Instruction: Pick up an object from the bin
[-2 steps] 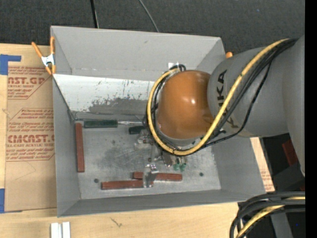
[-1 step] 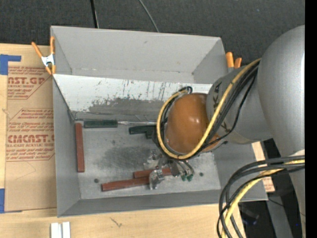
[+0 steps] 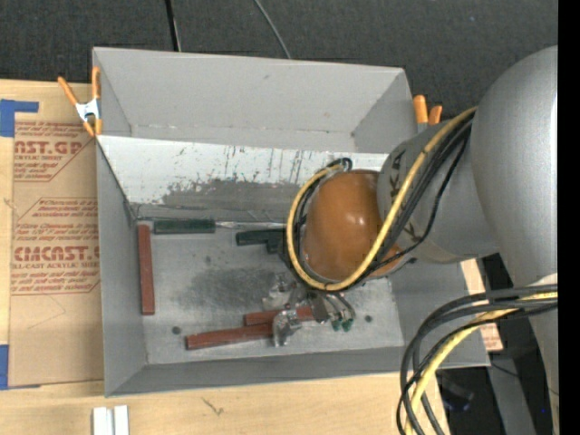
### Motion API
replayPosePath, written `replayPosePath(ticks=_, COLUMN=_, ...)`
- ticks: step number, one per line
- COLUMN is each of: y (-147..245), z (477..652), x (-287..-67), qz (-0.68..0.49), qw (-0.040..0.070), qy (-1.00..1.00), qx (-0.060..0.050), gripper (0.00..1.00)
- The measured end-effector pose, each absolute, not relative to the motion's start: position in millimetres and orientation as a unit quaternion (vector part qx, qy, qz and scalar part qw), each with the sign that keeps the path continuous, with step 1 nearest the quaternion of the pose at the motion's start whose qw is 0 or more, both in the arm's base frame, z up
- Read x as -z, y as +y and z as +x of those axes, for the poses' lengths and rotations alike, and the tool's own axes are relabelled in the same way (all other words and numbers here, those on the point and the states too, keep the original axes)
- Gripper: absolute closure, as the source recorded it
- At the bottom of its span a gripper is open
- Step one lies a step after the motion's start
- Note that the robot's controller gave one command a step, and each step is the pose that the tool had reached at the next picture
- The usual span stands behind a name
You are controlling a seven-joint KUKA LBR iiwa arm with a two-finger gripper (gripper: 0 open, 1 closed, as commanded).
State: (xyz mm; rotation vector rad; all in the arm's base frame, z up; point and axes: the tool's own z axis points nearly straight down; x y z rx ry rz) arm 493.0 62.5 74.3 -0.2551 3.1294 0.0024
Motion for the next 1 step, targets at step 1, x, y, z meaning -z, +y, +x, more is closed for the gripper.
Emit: replayPosePath(ticks=1, y=67.2, z=504.1, x=-247.0, qz=-0.071, qw=0.003, qy=0.997, qx=0.000, gripper=1.00)
